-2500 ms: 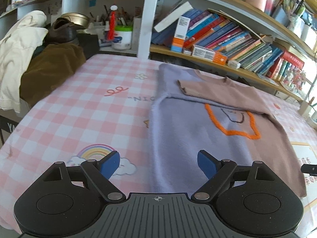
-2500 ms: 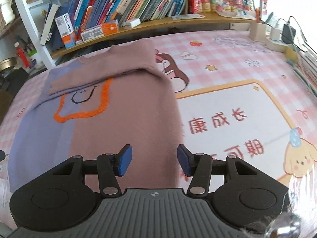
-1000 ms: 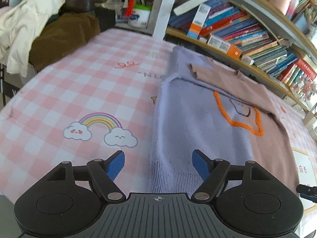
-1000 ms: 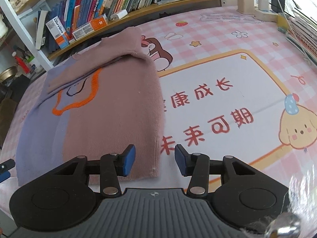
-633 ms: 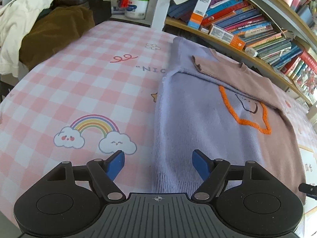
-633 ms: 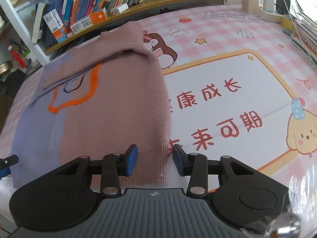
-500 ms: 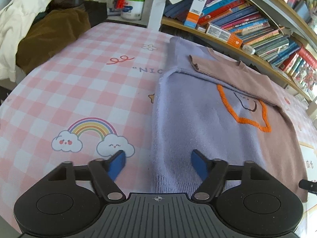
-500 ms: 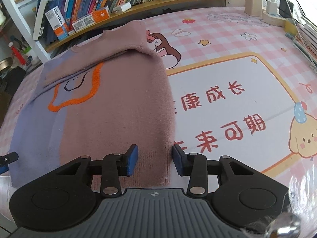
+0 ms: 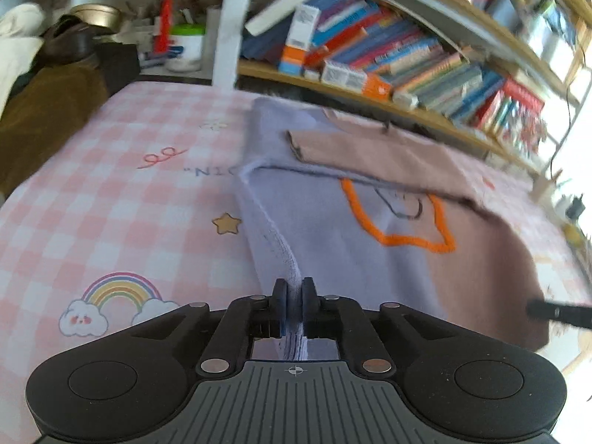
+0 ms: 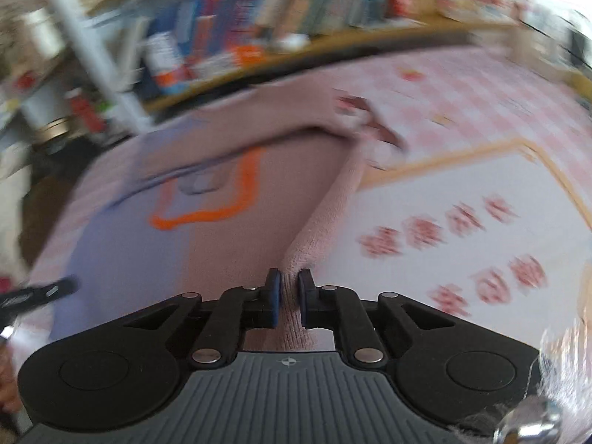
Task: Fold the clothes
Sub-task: 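Grasp the pink side edge with the right tool while the left tool grasps the lavender edge, then lift both held edges and fold them toward the collar line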
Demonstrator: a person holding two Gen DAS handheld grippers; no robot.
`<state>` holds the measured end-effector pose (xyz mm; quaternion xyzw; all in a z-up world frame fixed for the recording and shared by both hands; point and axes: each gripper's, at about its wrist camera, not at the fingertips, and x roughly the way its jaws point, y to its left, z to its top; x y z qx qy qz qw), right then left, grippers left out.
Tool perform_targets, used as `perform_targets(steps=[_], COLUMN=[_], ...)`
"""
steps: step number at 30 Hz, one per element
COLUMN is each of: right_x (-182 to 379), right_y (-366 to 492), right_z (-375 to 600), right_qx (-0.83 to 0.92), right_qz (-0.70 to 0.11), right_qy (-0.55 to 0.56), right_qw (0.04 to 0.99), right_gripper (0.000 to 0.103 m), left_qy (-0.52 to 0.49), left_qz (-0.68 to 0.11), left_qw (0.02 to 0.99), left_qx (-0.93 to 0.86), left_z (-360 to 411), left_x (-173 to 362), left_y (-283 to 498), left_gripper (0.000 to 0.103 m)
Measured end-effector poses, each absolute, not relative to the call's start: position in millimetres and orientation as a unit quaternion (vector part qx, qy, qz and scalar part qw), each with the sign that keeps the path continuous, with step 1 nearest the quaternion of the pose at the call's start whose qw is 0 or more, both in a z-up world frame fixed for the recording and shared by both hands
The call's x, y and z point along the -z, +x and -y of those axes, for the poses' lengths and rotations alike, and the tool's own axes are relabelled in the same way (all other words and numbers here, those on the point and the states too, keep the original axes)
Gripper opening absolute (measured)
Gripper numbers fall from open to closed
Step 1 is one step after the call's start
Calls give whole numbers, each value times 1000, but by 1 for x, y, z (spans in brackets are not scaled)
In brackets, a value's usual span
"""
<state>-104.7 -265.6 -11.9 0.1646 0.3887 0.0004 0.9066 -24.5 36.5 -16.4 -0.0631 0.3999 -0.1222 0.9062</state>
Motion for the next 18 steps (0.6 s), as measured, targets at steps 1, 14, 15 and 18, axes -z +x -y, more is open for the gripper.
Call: perform_targets(steps=[1, 14, 15, 18], right_x=[13, 41, 41, 44], right_y=[-103, -112, -112, -112], right_z=[265, 293, 294, 300], right_qx=[2, 34, 33, 40], right_qz=[-393, -434, -434, -429], right_qy=[162, 278, 283, 307], right_qw=[905, 856, 855, 848], right_gripper=[10, 26, 26, 13], left_qy=[-62, -118, -121, -141], left_qz=[-406, -453, -453, -456], left_qw=[904, 877, 877, 873], left_qx=[120, 107, 107, 104], left_z=[-36, -60, -61, -65], left_x=[18, 34, 35, 39], left_y=[-24, -27, -27, -27], left_gripper=[9, 17, 17, 16])
